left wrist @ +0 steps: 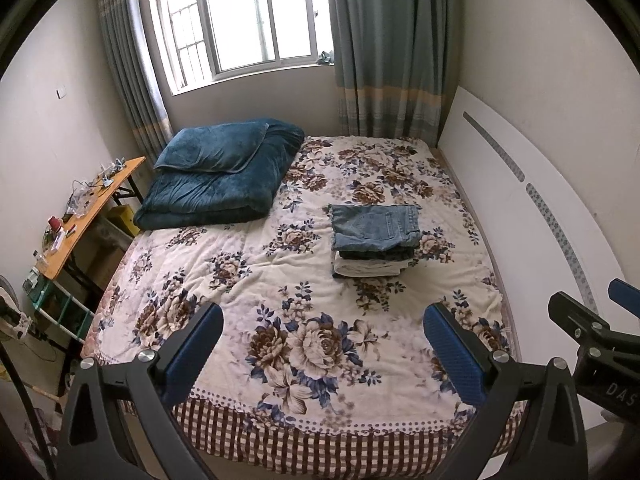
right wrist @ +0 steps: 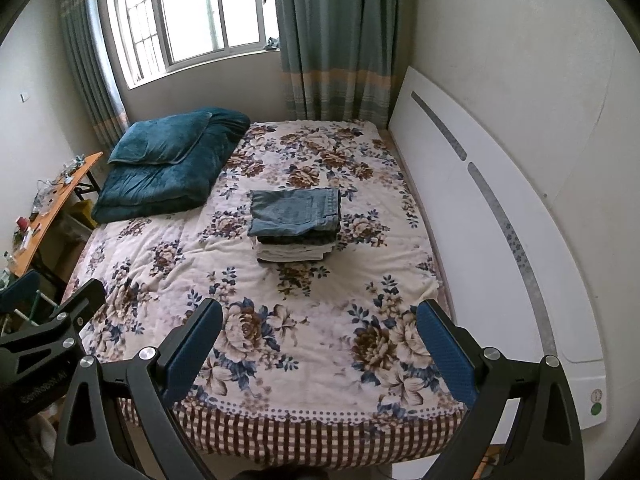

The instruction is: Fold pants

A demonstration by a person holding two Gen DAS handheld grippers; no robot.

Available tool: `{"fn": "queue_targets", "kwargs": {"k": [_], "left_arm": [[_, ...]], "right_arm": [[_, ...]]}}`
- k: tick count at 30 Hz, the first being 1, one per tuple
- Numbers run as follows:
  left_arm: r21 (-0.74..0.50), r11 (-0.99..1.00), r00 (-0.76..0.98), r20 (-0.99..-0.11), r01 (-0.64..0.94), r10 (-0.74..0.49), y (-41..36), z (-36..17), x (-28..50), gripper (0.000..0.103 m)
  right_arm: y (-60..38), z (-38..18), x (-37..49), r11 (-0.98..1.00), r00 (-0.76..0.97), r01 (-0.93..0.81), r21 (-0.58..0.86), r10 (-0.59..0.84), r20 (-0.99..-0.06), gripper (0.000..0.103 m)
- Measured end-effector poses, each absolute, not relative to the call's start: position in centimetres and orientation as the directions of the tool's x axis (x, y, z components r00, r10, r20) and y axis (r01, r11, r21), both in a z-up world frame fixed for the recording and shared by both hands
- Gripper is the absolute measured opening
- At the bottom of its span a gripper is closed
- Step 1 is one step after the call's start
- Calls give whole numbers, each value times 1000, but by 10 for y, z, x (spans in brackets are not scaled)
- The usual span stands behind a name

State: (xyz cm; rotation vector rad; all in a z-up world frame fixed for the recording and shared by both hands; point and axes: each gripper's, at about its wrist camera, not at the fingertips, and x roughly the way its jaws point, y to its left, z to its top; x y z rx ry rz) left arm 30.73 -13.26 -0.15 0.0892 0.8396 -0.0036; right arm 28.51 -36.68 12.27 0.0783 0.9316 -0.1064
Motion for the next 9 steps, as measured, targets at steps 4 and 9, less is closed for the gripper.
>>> {"fn": "queue_targets", "kwargs": {"k": [4, 9], "left_arm": [[78, 996, 670, -742, 38, 32, -131, -2, 305, 102], [77, 996, 676, -736, 37, 31, -130, 0, 306, 102]], "right_arm": [[-365, 124, 286, 992, 595, 121, 24, -53, -802, 99], [-364, 124, 285, 992, 594, 121, 21, -55, -802, 99]]}}
